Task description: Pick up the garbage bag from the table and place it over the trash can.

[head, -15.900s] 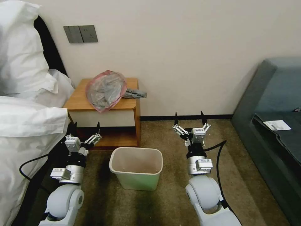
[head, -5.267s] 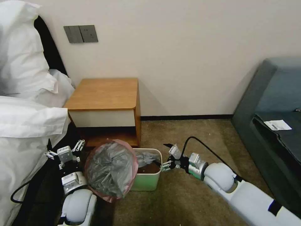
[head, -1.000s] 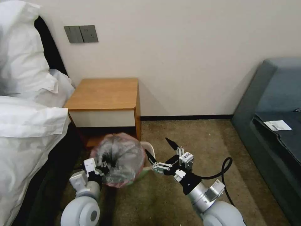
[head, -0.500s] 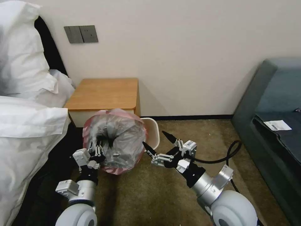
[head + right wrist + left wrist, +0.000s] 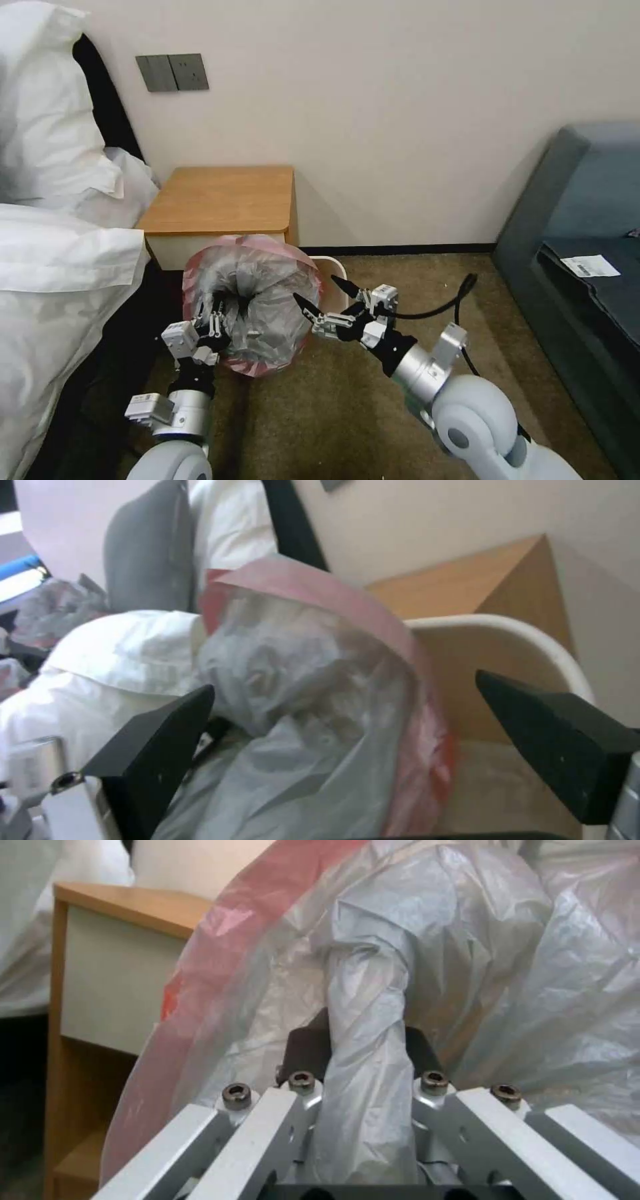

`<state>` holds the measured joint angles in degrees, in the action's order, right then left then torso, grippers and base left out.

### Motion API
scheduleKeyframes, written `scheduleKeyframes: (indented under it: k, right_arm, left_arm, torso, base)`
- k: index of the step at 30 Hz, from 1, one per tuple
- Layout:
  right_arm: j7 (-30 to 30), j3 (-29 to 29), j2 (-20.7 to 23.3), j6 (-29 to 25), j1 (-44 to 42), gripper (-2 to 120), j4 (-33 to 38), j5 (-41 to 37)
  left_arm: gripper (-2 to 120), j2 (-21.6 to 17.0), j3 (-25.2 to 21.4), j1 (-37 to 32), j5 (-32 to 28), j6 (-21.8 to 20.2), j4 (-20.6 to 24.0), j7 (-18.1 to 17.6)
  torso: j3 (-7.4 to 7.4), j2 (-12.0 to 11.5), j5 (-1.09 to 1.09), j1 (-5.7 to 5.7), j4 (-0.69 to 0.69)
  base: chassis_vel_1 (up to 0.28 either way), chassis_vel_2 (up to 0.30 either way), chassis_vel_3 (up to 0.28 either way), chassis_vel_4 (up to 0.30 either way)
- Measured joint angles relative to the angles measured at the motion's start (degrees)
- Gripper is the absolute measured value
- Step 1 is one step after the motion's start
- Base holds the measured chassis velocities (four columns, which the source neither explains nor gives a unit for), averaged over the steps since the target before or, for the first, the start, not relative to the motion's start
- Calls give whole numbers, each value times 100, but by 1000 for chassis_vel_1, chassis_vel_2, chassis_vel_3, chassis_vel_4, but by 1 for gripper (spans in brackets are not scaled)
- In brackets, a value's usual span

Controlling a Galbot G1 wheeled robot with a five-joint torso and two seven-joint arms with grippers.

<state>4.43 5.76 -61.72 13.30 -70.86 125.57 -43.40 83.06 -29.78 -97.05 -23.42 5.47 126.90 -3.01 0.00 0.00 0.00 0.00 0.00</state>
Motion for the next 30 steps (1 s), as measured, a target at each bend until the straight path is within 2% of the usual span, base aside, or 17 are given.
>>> scheduleKeyframes:
  k: [4, 14, 22, 24, 27, 28, 30]
  right_arm:
    - [-129, -74, 38, 75, 217, 100, -135, -182]
    - [-283, -291, 31, 209, 588, 100, -426, -553]
    - [-317, -413, -27, 236, 693, 99, -543, -604]
    - [-316, -437, -32, 238, 694, 96, -550, -603]
    - [-308, -473, -60, 237, 627, 81, -536, -543]
    - [-308, -473, -60, 237, 627, 81, -536, -543]
    - [-295, -459, -64, 220, 546, 69, -486, -485]
  left_arm:
    - [12, -49, -24, 34, -7, 23, -14, 110]
    - [12, -335, -41, 125, -80, 11, -61, 171]
    - [12, -401, -50, 138, -114, -7, -63, 172]
    - [12, -401, -48, 140, -115, -7, -71, 173]
    - [11, -410, -65, 161, -116, -7, -114, 165]
    - [11, -410, -65, 161, -116, -7, -114, 165]
    - [11, -422, -78, 189, -118, -5, -154, 157]
  torso:
    - [0, 0, 0, 0, -1]
    - [0, 0, 0, 0, 0]
    - [0, 0, -1, 0, 0]
    - [0, 0, 0, 0, 0]
    - [0, 0, 0, 0, 0]
    - [0, 0, 0, 0, 0]
    - [0, 0, 0, 0, -1]
  base:
    - [0, 0, 0, 0]
    - [0, 0, 0, 0]
    - [0, 0, 0, 0]
    - [0, 0, 0, 0]
    - [0, 0, 0, 0]
    - [0, 0, 0, 0]
    - [0, 0, 0, 0]
